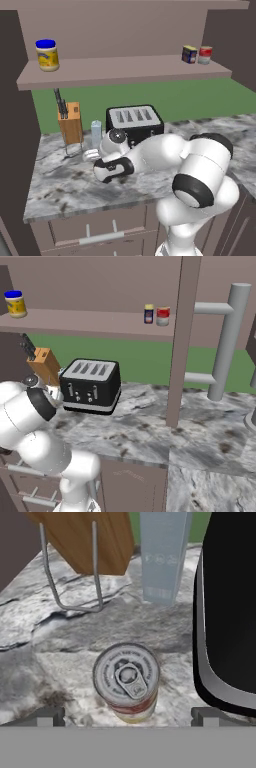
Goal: Pick the cans from the counter and place them in their designated side in the cabinet.
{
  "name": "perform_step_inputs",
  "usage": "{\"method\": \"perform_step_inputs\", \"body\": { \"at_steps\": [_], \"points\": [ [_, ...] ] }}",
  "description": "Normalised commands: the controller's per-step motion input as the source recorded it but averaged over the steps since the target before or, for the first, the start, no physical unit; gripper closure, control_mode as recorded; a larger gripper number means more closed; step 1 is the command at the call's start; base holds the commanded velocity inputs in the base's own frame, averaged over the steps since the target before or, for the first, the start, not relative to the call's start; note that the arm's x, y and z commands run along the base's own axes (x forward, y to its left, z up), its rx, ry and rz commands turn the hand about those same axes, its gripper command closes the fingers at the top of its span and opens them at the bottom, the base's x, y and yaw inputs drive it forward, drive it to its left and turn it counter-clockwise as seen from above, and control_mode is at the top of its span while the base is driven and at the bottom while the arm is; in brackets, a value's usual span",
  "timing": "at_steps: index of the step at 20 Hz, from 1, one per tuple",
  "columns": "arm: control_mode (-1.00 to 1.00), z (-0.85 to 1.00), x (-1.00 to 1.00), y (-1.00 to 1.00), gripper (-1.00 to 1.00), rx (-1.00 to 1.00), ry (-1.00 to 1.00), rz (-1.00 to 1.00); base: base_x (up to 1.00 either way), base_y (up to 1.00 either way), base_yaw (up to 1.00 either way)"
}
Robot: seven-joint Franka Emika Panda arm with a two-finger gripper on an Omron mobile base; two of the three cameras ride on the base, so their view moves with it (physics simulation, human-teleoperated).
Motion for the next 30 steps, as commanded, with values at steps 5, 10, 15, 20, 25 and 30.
{"method": "perform_step_inputs", "body": {
  "at_steps": [5,10,15,20,25,30],
  "points": [
    [-1.0,-0.15,0.2,0.09,-1.0,0.0,0.0,0.0,0.0,0.0,0.0],
    [-1.0,-0.16,0.2,0.14,-1.0,0.0,0.0,0.0,0.0,0.0,0.0],
    [-1.0,-0.19,0.17,0.17,-1.0,0.0,0.0,0.0,0.0,0.0,0.0],
    [-1.0,-0.13,0.1,0.12,1.0,0.0,-0.01,0.0,0.0,0.0,0.0],
    [-1.0,0.0,0.01,0.0,1.0,0.0,-0.04,-0.01,0.0,0.0,0.0],
    [-1.0,0.21,-0.01,-0.03,1.0,0.0,-0.07,0.0,0.0,0.0,0.0]
  ]
}}
